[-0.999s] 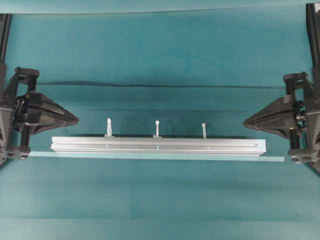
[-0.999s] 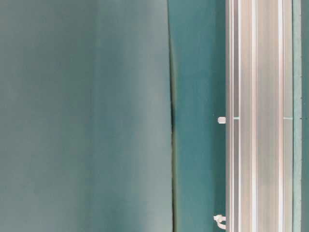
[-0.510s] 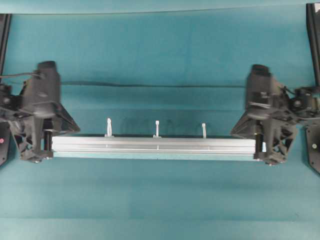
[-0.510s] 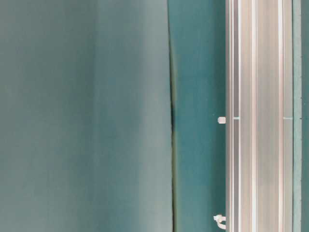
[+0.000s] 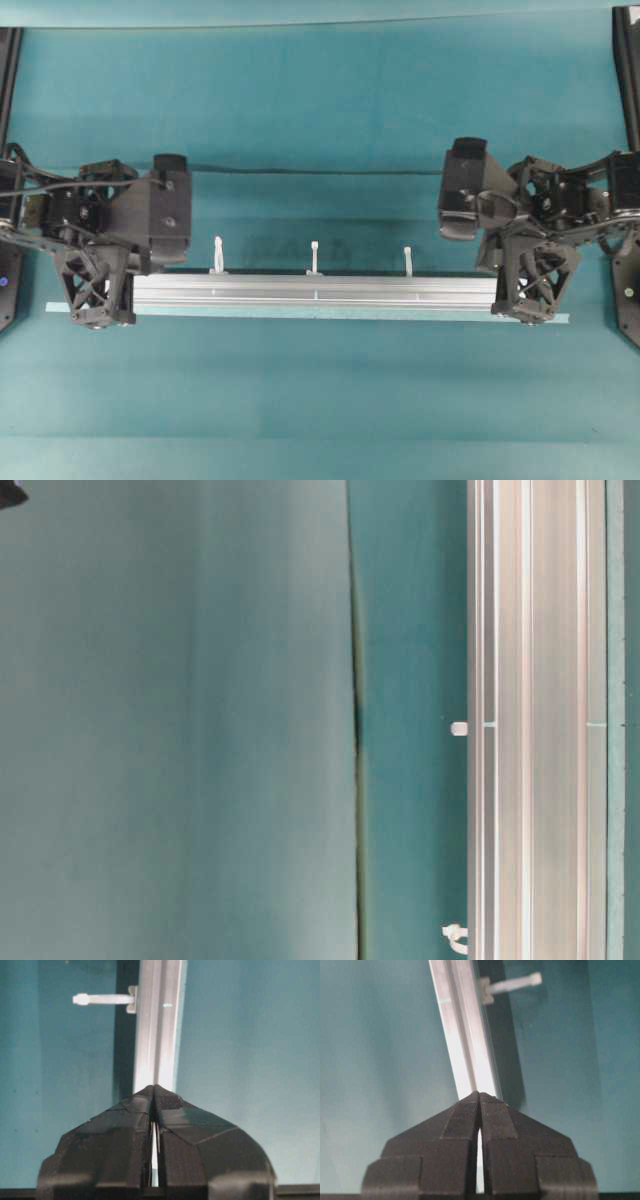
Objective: Lift the large metal rail with both hands.
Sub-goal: 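Move both grippers down toward the two ends of the silver rail, then close both grippers on the rail near its left and right ends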
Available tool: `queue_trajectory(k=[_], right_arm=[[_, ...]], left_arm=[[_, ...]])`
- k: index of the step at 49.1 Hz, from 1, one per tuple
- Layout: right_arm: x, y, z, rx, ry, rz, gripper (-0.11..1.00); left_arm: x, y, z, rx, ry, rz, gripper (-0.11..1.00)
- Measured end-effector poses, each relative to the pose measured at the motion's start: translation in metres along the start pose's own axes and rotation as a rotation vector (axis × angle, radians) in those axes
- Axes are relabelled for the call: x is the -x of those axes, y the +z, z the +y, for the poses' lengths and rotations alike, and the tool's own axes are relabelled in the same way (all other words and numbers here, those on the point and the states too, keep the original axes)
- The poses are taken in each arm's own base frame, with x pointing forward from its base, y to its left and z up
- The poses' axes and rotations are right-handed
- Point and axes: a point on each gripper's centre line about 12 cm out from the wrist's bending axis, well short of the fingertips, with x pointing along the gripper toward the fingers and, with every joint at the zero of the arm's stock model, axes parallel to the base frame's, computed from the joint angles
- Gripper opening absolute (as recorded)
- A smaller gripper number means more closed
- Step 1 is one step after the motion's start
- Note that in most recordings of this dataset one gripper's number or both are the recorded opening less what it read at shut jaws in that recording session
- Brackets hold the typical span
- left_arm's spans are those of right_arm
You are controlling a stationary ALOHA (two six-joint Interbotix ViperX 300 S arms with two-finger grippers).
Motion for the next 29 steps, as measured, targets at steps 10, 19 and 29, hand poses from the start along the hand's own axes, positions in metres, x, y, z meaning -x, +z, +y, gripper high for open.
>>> queue_trajectory(k=[10, 19, 29], right_arm=[[-0.003, 0.003, 0.000, 0.000, -0.002, 0.012, 0.01], [-0.011, 0.003, 0.003, 0.011, -0.004, 0.037, 0.17], [-0.017, 0.005, 0.004, 0.013, -0.003, 0.034, 0.73]], left_arm=[[0.000, 0.000, -0.001, -0.024, -0.002, 0.002, -0.02], [0.000, -0.001, -0.002, -0.026, -0.002, 0.008, 0.06], [-0.001, -0.002, -0.003, -0.020, -0.004, 0.015, 0.54]])
